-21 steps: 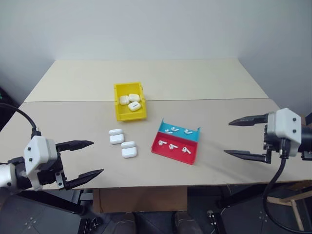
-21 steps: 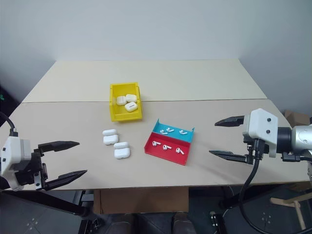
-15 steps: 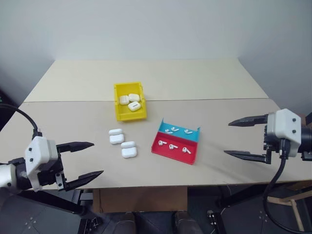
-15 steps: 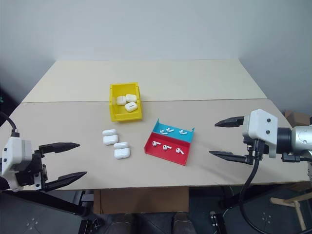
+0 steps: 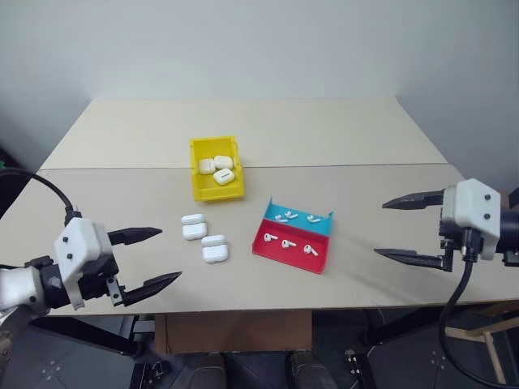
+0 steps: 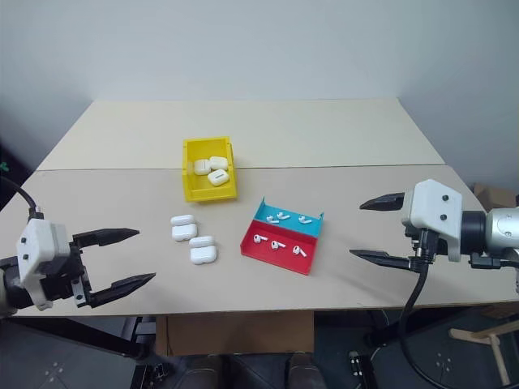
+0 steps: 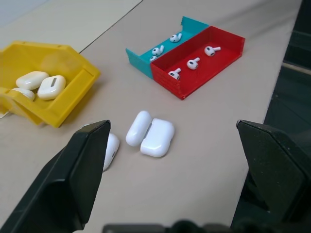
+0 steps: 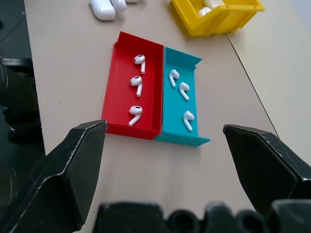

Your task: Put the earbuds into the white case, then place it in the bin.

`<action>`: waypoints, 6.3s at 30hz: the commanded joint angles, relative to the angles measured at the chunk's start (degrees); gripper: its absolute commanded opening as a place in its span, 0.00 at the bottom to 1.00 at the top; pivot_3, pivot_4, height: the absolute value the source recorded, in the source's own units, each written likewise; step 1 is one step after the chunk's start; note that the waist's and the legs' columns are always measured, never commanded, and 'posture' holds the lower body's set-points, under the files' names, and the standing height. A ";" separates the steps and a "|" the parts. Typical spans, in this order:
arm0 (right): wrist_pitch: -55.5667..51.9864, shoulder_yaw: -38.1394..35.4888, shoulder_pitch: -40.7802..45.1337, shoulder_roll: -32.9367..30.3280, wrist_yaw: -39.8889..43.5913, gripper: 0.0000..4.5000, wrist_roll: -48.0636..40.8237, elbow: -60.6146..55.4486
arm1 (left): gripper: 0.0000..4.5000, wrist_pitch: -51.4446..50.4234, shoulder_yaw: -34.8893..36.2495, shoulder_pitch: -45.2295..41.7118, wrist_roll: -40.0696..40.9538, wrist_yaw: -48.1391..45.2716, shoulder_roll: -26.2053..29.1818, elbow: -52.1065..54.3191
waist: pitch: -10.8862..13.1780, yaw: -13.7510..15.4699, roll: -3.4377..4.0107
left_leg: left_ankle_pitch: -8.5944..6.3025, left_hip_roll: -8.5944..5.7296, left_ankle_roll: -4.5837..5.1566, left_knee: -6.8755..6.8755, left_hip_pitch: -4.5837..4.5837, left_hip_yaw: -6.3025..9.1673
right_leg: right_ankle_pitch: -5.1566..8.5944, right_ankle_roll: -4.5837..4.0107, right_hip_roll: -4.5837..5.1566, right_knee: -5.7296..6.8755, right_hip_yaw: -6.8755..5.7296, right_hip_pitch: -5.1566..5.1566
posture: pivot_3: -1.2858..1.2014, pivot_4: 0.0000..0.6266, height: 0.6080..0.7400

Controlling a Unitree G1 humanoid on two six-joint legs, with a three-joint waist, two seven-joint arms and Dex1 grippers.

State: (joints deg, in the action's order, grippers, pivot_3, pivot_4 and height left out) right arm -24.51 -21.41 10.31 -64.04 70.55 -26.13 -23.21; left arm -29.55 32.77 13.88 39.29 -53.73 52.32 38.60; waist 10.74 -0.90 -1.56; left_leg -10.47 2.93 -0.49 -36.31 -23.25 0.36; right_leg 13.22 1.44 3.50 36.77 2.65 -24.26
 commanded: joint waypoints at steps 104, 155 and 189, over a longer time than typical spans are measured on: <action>-22.49 -9.51 -9.58 -0.21 -16.99 0.99 -4.64 -10.00 | 1.00 -29.16 -54.94 -53.88 73.71 132.41 -12.07 -22.35 | -0.46 1.59 -0.71 | -0.07 -0.38 -0.64 -0.47 -0.12 -0.48 | -0.76 0.80 0.00 -0.82 1.08 0.27 | 0.52 0.24 1.00; -28.40 -10.56 -14.32 4.29 -24.89 0.99 -7.12 -15.27 | 1.00 -48.82 -59.92 -65.30 63.87 107.22 -8.78 -38.98 | -0.46 1.58 -0.71 | -0.07 -0.40 -0.66 -0.47 -0.25 -0.47 | -0.75 0.86 0.02 -0.83 1.09 0.12 | 0.52 0.24 1.00; -29.81 0.73 2.95 -7.38 -19.36 1.00 -10.10 -8.87 | 0.61 -8.28 -32.77 -33.45 17.12 42.53 -3.19 -3.55 | -0.49 0.35 -0.65 | -0.09 -0.37 -0.70 -0.35 -0.31 -0.55 | -0.75 0.82 0.01 -0.96 1.13 0.04 | 0.52 0.24 1.00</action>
State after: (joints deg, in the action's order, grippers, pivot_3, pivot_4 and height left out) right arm -54.14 -21.73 11.77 -70.07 50.32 -35.41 -31.78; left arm -45.74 -2.41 -20.97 62.61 -2.32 48.64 32.97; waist 10.25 -0.55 -2.22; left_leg -10.56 2.57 -1.19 -36.66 -23.56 -0.21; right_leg 12.47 2.25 3.52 35.80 3.78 -24.21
